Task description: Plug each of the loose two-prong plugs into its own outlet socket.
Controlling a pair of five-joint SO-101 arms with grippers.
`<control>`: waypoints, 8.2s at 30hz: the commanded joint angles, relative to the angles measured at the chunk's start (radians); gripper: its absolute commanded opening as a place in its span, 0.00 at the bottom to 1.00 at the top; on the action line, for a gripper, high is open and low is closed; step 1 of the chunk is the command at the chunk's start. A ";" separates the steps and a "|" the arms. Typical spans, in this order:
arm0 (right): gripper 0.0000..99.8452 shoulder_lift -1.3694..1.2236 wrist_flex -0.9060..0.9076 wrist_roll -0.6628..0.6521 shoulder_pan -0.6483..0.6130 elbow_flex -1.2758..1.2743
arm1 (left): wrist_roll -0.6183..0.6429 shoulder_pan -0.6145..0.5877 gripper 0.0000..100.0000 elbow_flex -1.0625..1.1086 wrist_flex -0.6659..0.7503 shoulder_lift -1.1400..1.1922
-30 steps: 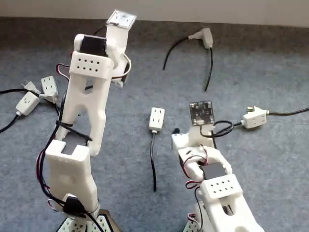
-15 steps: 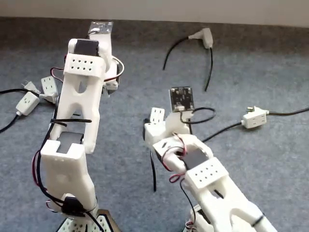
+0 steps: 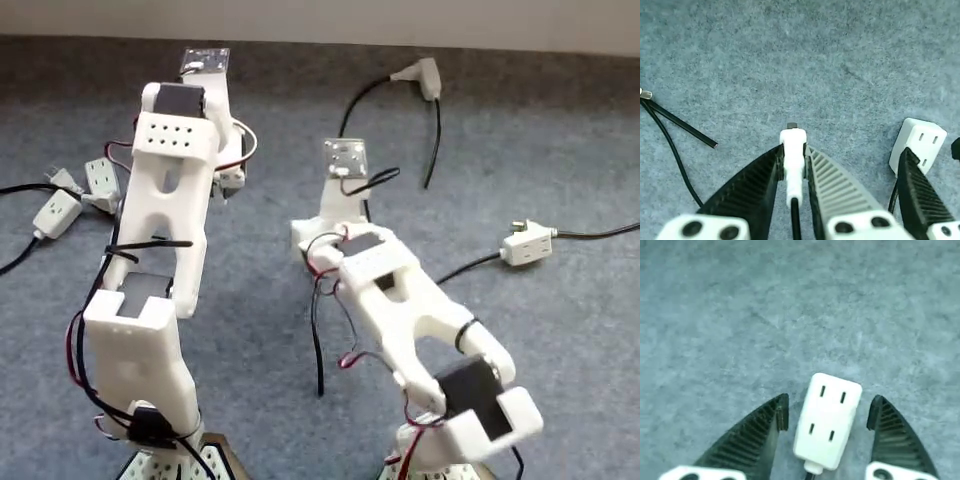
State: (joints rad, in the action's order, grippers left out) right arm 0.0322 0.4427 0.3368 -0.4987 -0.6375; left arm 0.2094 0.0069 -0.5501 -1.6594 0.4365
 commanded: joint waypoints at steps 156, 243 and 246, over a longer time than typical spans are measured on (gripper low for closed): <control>0.34 -0.619 1.020 0.476 0.849 0.677 | 1.076 0.303 0.01 0.068 0.404 0.073; 0.34 -0.621 1.017 0.477 0.848 0.680 | 0.885 0.266 0.01 0.028 0.075 0.348; 0.34 -0.621 1.017 0.477 0.848 0.680 | 0.884 0.263 0.01 0.025 0.075 0.366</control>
State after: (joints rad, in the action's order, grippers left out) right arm -0.5785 1.4876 0.8017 0.3606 0.0499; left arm 1.1055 0.2892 -0.5240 -1.5781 0.7695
